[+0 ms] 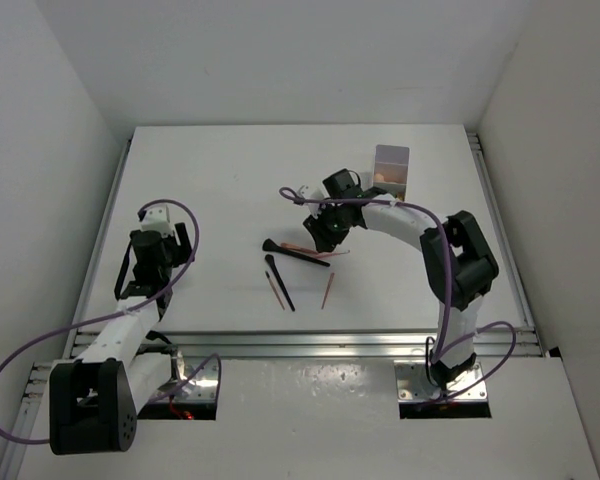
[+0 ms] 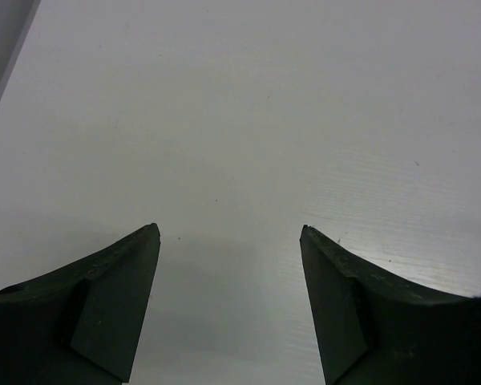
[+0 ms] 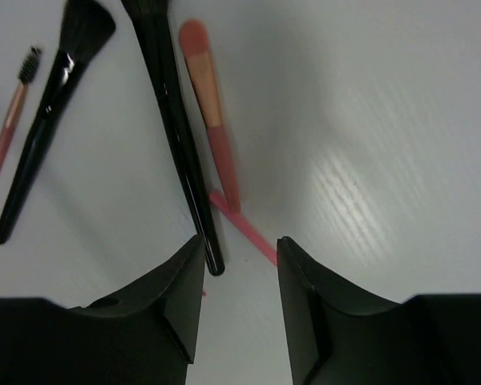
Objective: Organize the makeup
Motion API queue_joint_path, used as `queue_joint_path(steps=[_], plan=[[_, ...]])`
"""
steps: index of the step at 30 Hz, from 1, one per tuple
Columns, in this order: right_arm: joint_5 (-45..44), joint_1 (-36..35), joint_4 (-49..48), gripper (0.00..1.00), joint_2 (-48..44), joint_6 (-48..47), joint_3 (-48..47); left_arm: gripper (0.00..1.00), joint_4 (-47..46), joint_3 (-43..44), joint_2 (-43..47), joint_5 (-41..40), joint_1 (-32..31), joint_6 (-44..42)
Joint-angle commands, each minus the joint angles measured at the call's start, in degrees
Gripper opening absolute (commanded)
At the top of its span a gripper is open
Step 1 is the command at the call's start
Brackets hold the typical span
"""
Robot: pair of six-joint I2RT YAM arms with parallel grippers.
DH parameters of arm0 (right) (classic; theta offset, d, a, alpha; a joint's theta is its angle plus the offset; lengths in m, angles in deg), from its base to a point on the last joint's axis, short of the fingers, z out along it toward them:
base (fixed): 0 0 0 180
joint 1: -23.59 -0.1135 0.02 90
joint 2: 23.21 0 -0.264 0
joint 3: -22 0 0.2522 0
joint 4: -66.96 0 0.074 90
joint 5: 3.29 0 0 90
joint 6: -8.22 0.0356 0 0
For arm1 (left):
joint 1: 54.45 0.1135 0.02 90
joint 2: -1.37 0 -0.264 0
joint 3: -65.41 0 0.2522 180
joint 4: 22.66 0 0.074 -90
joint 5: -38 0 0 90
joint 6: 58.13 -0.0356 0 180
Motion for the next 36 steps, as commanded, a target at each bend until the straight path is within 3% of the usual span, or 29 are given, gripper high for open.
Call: queue_joint_path(steps=[1, 4, 6, 10, 12, 13, 15, 16, 21, 28, 36], plan=[[-0.78, 0.77, 7.24, 0.42, 0.21, -3.04, -3.04, 0.76, -0.65, -0.72, 1.26, 1.53, 0.65, 0.12], [-1.92, 0.95, 7.96, 0.41, 0.22, 1.43, -2.60, 0.76, -0.65, -1.24, 1.26, 2.06, 0.65, 0.12], [-1.83, 1.21, 5.15, 0.41, -1.27, 7.20, -0.06, 0.76, -1.17, -1.24, 0.73, 3.37, 0.65, 0.12], [-1.66, 1.21, -1.70, 0.41, -5.40, 10.14, 5.22, 0.76, -1.17, -0.72, 0.73, 4.69, 0.65, -0.93], [-2.53, 1.12, 4.30, 0.39, -5.41, 11.19, 3.49, 0.76, -1.17, -0.72, 0.73, 4.69, 0.65, -0.93], [-8.45, 1.12, 6.87, 0.37, -5.15, 19.55, 2.16, 0.76, -1.17, -0.72, 0.73, 4.69, 0.65, -1.54], [-17.50, 1.12, 18.09, 0.35, -4.35, 27.68, -3.19, 0.76, -1.17, -1.24, 0.73, 4.17, 0.65, -1.55], [-21.66, 1.21, 19.98, 0.40, -4.53, 42.69, -3.56, 0.76, -1.70, -1.24, 0.73, 4.17, 0.65, -1.55], [-24.32, -0.98, 11.22, 0.50, -9.45, 66.69, 5.13, 0.76, -1.70, -1.77, 0.73, 2.94, 0.12, -1.55], [-27.67, -6.87, 22.45, 0.51, -2.69, 67.72, -2.59, 0.77, -3.72, -2.91, 0.20, -1.19, -3.04, -2.16], [-27.76, -9.68, 16.14, 0.41, -2.51, 75.27, 7.86, 0.80, -7.49, -4.14, 0.20, -4.97, -7.08, -2.16]])
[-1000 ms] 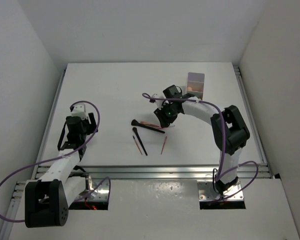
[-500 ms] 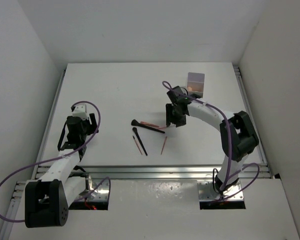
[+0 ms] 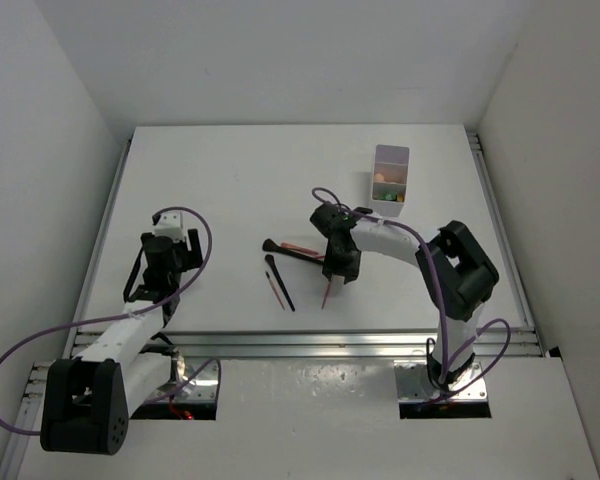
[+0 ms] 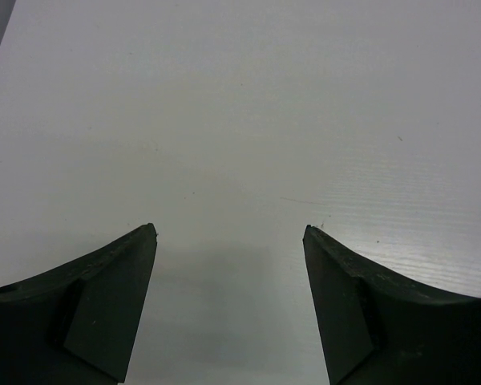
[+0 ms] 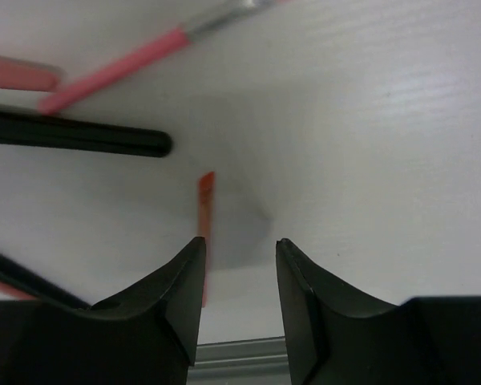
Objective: Organize the makeup
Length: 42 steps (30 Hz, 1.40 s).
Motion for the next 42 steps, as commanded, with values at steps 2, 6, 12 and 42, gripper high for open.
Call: queue_joint_path(steps=[2, 6, 12, 42], plan=[[-0.94, -2.53, -2.47, 0.39, 1.58, 6.20, 2.59, 0.80, -4.33, -1.57, 0.55, -2.77, -1.69, -0.17], [0.90, -3.07, -8.44, 0.34, 2.55, 6.99, 6.45, 0.81, -4.86, -2.10, 2.22, -2.77, -2.30, -0.17], [-4.34, -3.86, -0.57, 0.29, 0.80, 7.17, 4.09, 0.81, -4.86, -2.10, 4.07, -3.82, -2.31, -1.23], [-1.64, -6.85, -8.89, 0.33, 5.01, -12.51, 0.21, 0.82, -5.39, -2.62, 6.27, -3.83, -3.36, -1.76]])
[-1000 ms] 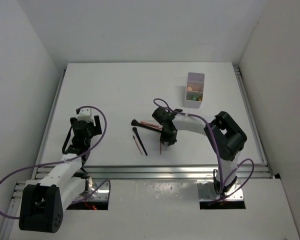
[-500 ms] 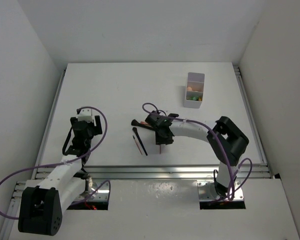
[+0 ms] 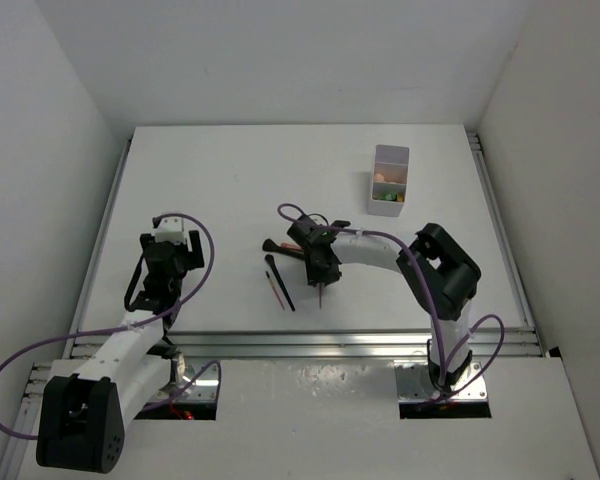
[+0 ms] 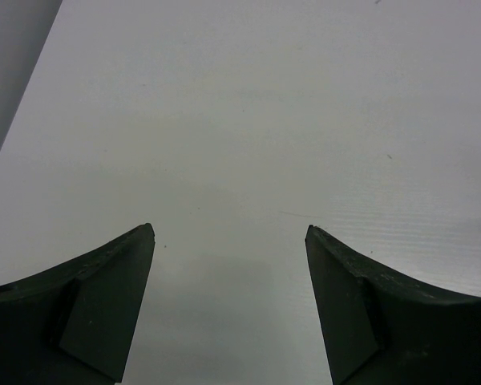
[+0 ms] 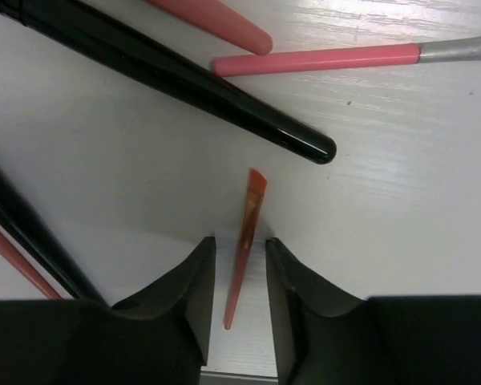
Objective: Organize the makeup
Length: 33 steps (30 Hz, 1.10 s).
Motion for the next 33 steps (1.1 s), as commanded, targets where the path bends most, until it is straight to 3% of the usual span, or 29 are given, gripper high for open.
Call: queue_joint_path(steps=[1, 6, 7, 13, 21, 26, 33], plan=[[0.87, 0.56, -0.43, 0.30, 1.32, 0.14, 0.64, 0.82, -2.70, -0.11, 0.82, -0.35, -0.54, -0.14], [2.80, 1.96, 0.71, 0.01, 2.38, 0.32, 0.99, 0.82, -2.70, -0.11, 0.82, -0.88, -0.54, -0.14], [2.89, 2.14, 1.14, 0.00, 2.12, 0.23, 1.08, 0.82, -2.70, -0.11, 0.82, -0.88, -0.54, -0.14], [6.04, 2.31, 0.80, 0.00, -2.01, -5.73, 1.17, 0.82, -2.70, -0.11, 0.82, -0.88, -0.54, -0.67], [10.27, 3.36, -9.11, 0.00, -13.35, -19.53, -2.70, 0.82, 0.37, 1.55, -1.11, 0.96, 1.65, -0.14], [11.42, 13.11, -18.26, 0.00, -18.88, -21.56, -2.70, 0.82, 4.24, 5.16, -2.95, 4.39, 3.24, -0.66], [8.25, 28.22, -42.42, 0.00, -16.70, -28.68, -4.72, 0.78, 12.75, 12.54, -6.38, 8.43, 4.91, -3.57]])
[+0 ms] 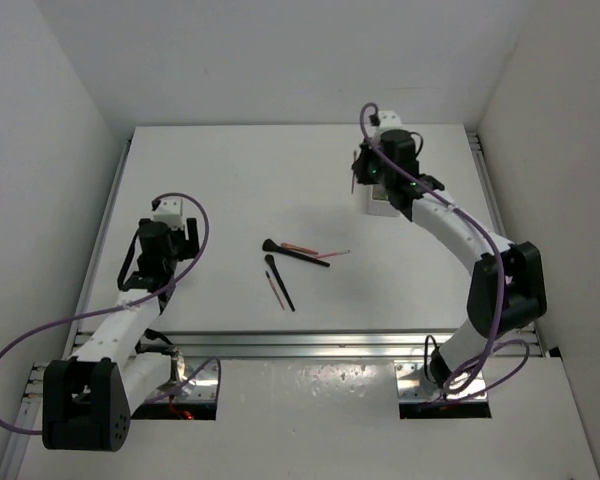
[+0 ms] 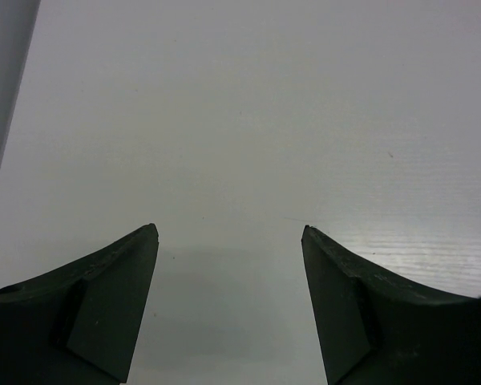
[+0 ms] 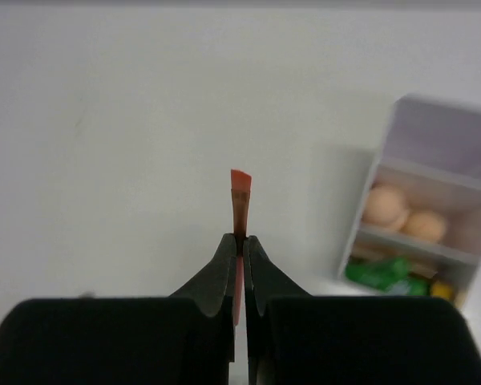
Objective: Organize the makeup
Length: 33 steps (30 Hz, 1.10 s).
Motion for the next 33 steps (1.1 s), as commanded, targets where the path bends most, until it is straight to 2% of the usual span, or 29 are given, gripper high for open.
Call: queue_joint_path(steps=[1, 3, 9, 16, 24, 33], plan=[[-2.87, 5.46, -20.33, 0.00, 3.38, -5.71, -2.82, 0.78, 4.29, 4.89, -1.31, 2.71, 0.71, -3.06], [-4.63, 7.58, -28.17, 0.00, 6.89, -6.77, -4.22, 0.77, 6.13, 6.39, -2.11, 3.42, 0.71, -4.74], [-6.83, 11.10, -39.89, 0.00, 14.81, -14.68, -7.65, 0.77, 7.28, 11.57, -6.05, 2.19, -1.30, -7.28], [-8.50, 13.39, -41.67, 0.00, 20.97, -12.93, -10.11, 0.77, 8.42, 16.67, -12.99, 2.19, -4.64, -4.84], [-9.47, 13.48, -42.65, 0.00, 24.67, -11.79, -7.92, 0.77, 8.42, 20.46, -19.68, 2.19, -6.32, -5.36], [-9.65, 13.04, -44.49, 0.00, 25.90, -9.94, -3.00, 0.77, 10.09, 20.99, -20.21, 2.19, -8.87, -5.36]])
